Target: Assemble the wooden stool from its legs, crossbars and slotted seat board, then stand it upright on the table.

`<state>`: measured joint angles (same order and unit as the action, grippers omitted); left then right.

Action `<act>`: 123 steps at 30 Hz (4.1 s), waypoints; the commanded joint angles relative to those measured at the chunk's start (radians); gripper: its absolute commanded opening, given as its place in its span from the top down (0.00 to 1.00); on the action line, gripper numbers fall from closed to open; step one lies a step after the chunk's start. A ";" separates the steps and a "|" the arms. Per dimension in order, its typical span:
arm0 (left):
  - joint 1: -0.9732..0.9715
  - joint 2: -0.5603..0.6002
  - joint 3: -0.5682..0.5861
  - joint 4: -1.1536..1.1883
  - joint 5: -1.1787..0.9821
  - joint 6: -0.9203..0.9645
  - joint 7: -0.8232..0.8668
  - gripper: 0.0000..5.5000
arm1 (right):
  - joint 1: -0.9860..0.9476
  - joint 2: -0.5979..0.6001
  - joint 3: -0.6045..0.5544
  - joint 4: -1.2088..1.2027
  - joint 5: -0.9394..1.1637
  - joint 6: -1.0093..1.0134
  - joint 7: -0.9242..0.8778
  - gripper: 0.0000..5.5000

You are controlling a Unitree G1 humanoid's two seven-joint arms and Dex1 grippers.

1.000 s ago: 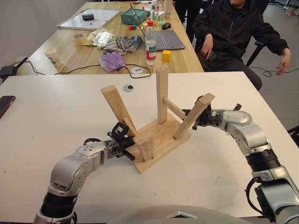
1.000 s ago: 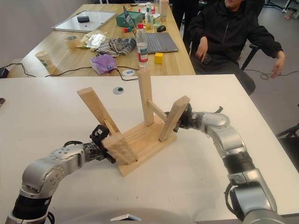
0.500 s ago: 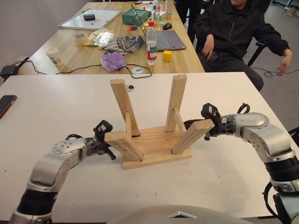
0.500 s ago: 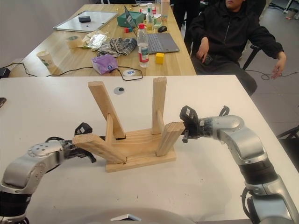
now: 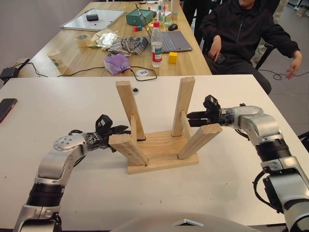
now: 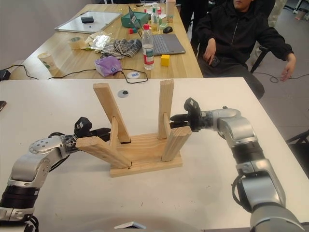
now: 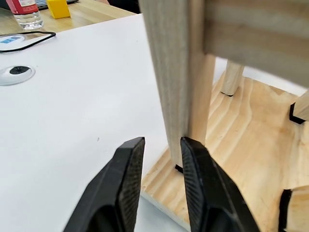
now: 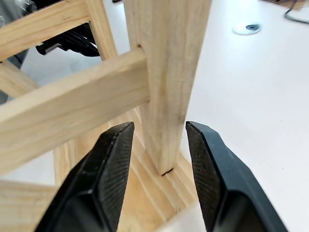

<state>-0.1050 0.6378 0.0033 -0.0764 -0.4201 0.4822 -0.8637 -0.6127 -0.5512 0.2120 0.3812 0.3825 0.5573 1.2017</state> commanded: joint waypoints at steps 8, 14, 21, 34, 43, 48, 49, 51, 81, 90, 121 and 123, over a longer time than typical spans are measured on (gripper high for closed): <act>-0.130 -0.045 -0.041 0.130 0.018 -0.039 -0.072 0.76 | -0.082 0.061 -0.001 0.154 0.005 0.097 0.114 0.71; -0.114 -0.005 -0.043 0.129 0.003 -0.023 -0.138 0.76 | -0.077 0.066 0.011 0.182 -0.027 0.095 0.131 0.75; -0.246 -0.044 -0.043 0.299 0.034 -0.067 -0.162 0.76 | -0.057 0.072 0.012 0.160 -0.045 0.074 0.159 0.77; -0.418 -0.147 -0.052 0.622 0.016 -0.201 -0.443 0.76 | -0.067 0.093 0.027 0.191 -0.079 0.033 0.206 0.78; -0.521 -0.172 -0.043 0.952 0.110 -0.366 -0.545 0.76 | -0.115 0.120 0.067 0.338 -0.153 -0.123 0.273 0.80; -0.512 -0.176 -0.034 0.982 0.140 -0.396 -0.530 0.64 | -0.120 0.127 0.068 0.355 -0.163 -0.155 0.283 0.80; -0.511 -0.180 -0.032 0.984 0.145 -0.406 -0.527 0.64 | -0.119 0.127 0.066 0.355 -0.165 -0.156 0.285 0.80; -0.517 -0.190 -0.023 0.995 0.147 -0.417 -0.520 0.64 | -0.120 0.130 0.064 0.359 -0.172 -0.160 0.288 0.80; -0.651 -0.285 0.215 1.130 0.054 0.499 -0.033 0.66 | -0.336 0.316 -0.098 0.832 -0.169 0.060 -0.004 0.81; -0.602 -0.315 0.262 1.047 0.047 0.557 0.040 0.65 | -0.331 0.358 -0.132 0.874 -0.193 0.010 -0.115 0.62; -0.019 -0.022 0.139 0.271 0.175 -0.422 -0.156 0.53 | -0.050 0.078 -0.293 0.454 -0.196 -0.340 -0.091 0.43; 0.026 0.032 0.118 0.228 0.178 -0.456 -0.227 0.53 | 0.002 0.022 -0.248 0.345 -0.204 -0.381 0.023 0.43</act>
<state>-0.1158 0.6123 0.1459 0.1989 -0.2553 0.0578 -1.0277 -0.6551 -0.4854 -0.0829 0.8257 0.1903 0.2173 1.1275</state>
